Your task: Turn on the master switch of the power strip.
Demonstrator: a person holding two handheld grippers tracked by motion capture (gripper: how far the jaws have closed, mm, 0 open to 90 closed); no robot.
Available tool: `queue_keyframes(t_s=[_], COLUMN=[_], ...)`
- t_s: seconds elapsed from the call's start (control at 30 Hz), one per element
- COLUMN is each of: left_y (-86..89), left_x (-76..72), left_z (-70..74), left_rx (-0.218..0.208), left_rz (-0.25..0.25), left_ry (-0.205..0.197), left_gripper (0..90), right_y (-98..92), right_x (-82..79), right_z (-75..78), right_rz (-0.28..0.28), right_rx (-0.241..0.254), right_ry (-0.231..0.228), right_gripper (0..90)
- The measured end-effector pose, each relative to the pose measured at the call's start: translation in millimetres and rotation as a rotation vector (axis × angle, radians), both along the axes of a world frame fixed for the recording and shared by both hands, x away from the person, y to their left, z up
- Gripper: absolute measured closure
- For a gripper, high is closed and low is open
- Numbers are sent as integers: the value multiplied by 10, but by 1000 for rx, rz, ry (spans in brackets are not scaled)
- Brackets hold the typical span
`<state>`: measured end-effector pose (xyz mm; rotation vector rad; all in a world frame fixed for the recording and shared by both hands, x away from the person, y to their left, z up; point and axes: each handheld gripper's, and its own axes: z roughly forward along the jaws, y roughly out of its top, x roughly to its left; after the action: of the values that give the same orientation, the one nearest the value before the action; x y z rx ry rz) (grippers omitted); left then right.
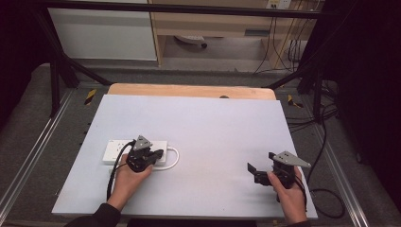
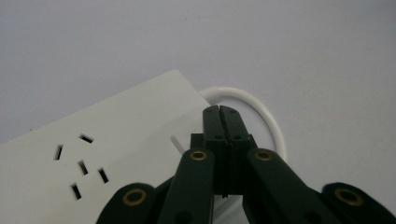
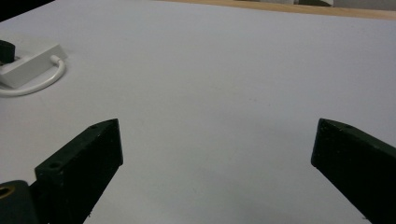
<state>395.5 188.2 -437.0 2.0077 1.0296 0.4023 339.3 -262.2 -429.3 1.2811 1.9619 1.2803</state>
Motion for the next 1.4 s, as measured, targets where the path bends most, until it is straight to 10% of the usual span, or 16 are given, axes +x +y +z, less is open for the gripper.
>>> queue_keyframes(t_s=[1.4], left_y=[-42], left_x=[4], left_z=[2], left_rx=[26], left_rz=[-4], left_ry=[-3], left_gripper=[900], right_y=[18], right_x=[5], right_z=[-12], right_rz=[9], right_rx=[-7], right_ry=[10], right_gripper=[24])
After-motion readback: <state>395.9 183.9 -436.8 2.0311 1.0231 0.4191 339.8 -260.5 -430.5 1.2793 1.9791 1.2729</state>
